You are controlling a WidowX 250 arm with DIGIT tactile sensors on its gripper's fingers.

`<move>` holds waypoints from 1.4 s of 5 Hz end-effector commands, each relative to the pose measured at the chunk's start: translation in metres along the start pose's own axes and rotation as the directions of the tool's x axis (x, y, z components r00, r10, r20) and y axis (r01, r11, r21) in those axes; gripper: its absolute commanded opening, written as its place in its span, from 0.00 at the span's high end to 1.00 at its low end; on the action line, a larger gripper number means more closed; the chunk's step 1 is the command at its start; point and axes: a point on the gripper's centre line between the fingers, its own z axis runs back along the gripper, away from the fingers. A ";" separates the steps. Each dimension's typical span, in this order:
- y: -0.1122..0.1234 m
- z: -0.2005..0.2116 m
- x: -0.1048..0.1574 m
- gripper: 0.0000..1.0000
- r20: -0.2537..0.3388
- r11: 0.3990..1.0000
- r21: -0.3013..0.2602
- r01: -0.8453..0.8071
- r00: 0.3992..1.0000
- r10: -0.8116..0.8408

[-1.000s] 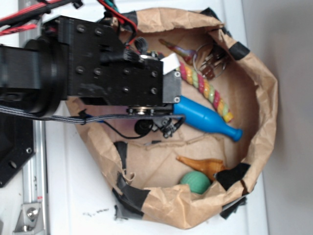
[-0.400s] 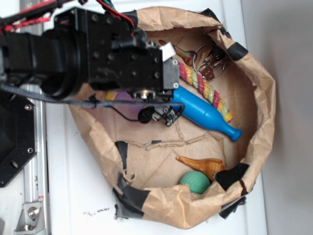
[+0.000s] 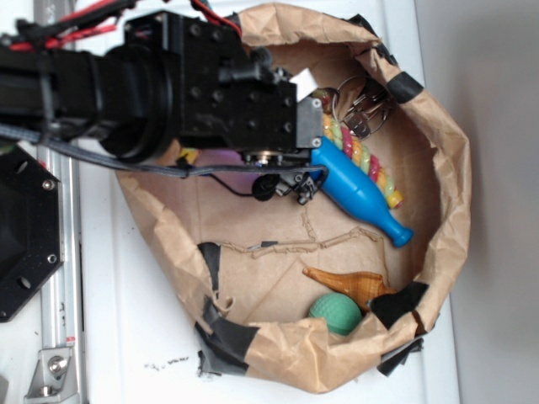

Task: Grab the multicolored rope.

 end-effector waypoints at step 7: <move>0.030 -0.007 0.039 0.00 0.083 0.963 0.144 0.226 0.967 -0.239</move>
